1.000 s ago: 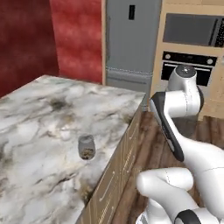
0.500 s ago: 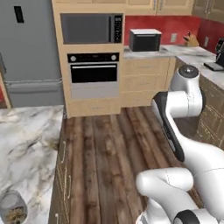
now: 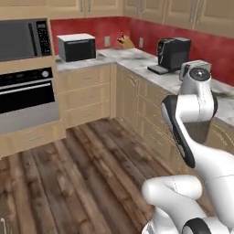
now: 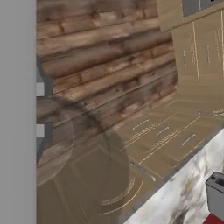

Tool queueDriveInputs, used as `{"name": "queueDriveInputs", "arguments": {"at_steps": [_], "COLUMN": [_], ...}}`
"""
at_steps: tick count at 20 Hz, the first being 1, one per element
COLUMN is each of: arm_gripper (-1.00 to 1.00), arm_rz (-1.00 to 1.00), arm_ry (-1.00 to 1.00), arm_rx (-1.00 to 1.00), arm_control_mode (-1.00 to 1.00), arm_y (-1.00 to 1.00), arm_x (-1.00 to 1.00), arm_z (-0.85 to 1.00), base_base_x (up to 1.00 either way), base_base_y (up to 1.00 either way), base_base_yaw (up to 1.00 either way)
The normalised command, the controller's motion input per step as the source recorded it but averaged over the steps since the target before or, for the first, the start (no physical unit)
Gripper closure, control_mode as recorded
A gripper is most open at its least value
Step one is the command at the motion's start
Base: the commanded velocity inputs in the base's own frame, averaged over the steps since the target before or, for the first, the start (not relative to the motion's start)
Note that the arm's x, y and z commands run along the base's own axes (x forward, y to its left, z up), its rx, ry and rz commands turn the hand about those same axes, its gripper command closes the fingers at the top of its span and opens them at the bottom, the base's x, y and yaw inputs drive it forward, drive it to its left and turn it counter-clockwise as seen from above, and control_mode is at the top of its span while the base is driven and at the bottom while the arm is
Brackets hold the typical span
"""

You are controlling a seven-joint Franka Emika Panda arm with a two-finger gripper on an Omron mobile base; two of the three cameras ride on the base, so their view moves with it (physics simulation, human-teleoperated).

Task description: Pick the jar and jar from the dining table and place them in the open cabinet. Close the cabinet after placing the objects.

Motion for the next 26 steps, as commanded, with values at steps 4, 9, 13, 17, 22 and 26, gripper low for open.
{"name": "queueDriveInputs", "arguments": {"at_steps": [4,9,13,17,22,26], "arm_gripper": [1.0,1.0,1.0,1.0,1.0,1.0], "arm_rz": [0.0,0.0,0.0,0.0,0.0,0.0], "arm_ry": [0.0,0.0,0.0,0.0,0.0,0.0], "arm_rx": [0.0,0.0,0.0,0.0,0.0,0.0], "arm_control_mode": [1.0,1.0,1.0,1.0,1.0,1.0], "arm_y": [0.0,0.0,0.0,0.0,0.0,0.0], "arm_x": [0.0,0.0,0.0,0.0,0.0,0.0], "arm_z": [0.0,0.0,0.0,0.0,0.0,0.0], "base_base_x": [0.45,0.19,0.04,0.11,0.27,0.25], "base_base_y": [0.26,0.03,0.24,0.6,1.0,1.0], "base_base_yaw": [-0.71,-0.88,-0.82,-0.66,-0.47,-0.47]}}
